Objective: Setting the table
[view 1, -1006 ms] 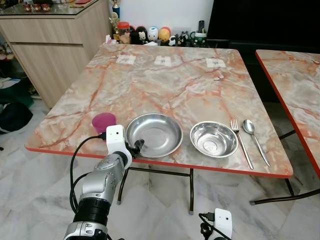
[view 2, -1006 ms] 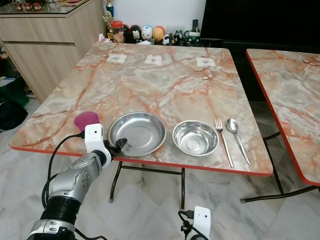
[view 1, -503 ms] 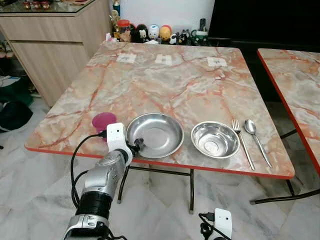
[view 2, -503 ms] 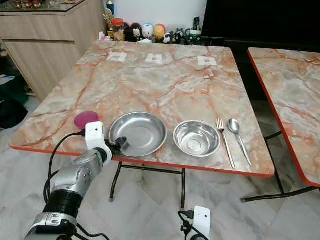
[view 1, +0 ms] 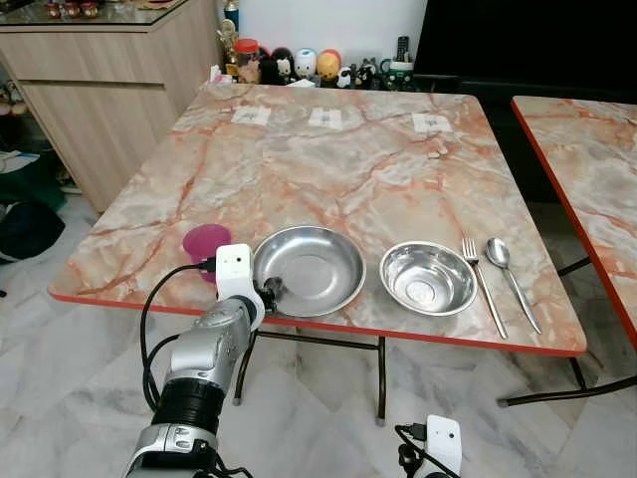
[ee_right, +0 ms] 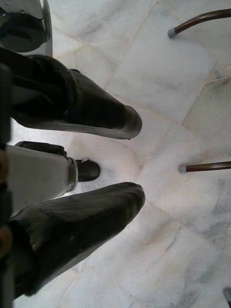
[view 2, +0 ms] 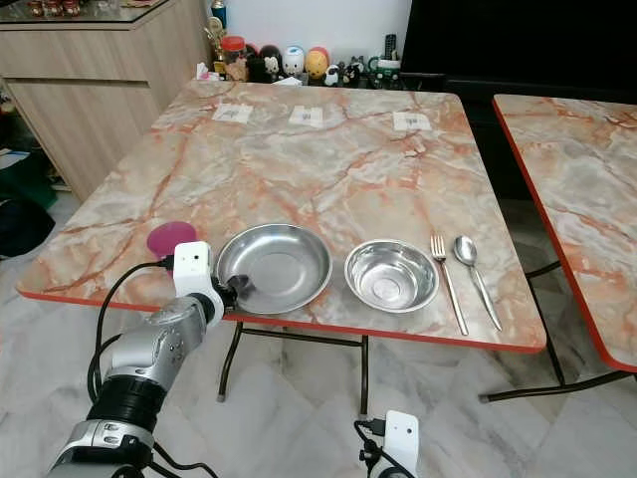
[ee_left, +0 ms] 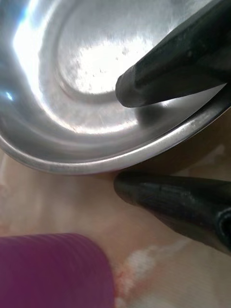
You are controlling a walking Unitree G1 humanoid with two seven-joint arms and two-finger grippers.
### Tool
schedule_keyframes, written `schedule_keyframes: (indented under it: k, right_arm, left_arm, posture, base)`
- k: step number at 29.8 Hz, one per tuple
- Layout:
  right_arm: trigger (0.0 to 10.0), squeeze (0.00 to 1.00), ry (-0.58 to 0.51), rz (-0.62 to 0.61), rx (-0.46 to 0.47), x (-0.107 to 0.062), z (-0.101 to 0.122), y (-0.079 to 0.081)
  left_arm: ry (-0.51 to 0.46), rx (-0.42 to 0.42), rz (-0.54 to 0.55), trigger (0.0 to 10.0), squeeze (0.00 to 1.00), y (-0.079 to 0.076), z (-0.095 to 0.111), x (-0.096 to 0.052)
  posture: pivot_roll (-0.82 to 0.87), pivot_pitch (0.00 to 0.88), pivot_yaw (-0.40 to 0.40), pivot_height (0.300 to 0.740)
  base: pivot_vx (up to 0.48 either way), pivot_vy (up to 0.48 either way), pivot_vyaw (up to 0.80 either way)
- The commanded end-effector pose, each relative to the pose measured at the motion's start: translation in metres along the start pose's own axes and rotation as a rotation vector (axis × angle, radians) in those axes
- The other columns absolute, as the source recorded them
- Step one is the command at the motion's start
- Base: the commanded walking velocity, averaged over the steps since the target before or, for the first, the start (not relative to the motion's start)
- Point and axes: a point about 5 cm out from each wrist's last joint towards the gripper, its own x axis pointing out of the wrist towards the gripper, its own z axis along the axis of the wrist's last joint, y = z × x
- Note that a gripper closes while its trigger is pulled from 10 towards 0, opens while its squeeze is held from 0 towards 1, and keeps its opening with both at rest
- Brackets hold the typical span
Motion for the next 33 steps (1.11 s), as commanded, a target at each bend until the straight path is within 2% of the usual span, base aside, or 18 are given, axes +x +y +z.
schedule_keyframes:
  k: [1,16,19,21,24,28,33]
  right_arm:
    - [10.0,0.0,0.019,0.005,-0.008,-0.001,-0.004,0.001]
    - [10.0,0.0,0.019,0.005,-0.007,-0.001,-0.004,0.001]
    - [10.0,0.0,0.019,0.005,-0.008,-0.001,-0.004,0.001]
    - [10.0,0.0,0.019,0.004,-0.007,-0.001,-0.004,0.001]
    - [10.0,0.0,0.019,0.004,-0.008,-0.001,-0.004,0.001]
    - [10.0,0.0,0.019,0.004,-0.011,0.0,-0.003,0.0]
    - [10.0,0.0,0.019,0.004,-0.011,0.0,-0.003,0.0]
  left_arm:
    - [0.03,0.018,0.031,0.0,0.0,0.005,-0.003,0.0]
    - [-0.022,0.032,0.034,0.0,0.0,0.012,0.005,-0.004]
    - [-0.024,0.042,0.04,0.0,0.0,0.015,0.005,-0.005]
    - [-0.033,0.084,0.049,0.0,0.0,0.018,0.007,-0.007]
    - [-0.038,0.1,0.048,0.0,0.0,0.018,0.007,-0.008]
    - [-0.07,0.101,-0.014,0.0,0.0,0.009,0.007,-0.013]
    - [-0.091,0.103,-0.03,0.0,0.0,0.008,0.007,-0.017]
  posture:
    - [0.08,0.029,-0.02,0.74]
    - [0.09,0.028,-0.023,0.74]
    - [0.09,0.027,-0.024,0.74]
    - [0.09,0.026,-0.025,0.74]
    - [0.09,0.026,-0.025,0.74]
    - [0.09,0.025,-0.03,0.74]
    - [0.09,0.025,-0.03,0.74]
  base:
    - [0.0,0.0,0.0]
    - [0.0,0.0,0.0]
    - [0.0,0.0,0.0]
    - [0.0,0.0,0.0]
    - [0.0,0.0,0.0]
    - [0.0,0.0,0.0]
    - [0.0,0.0,0.0]
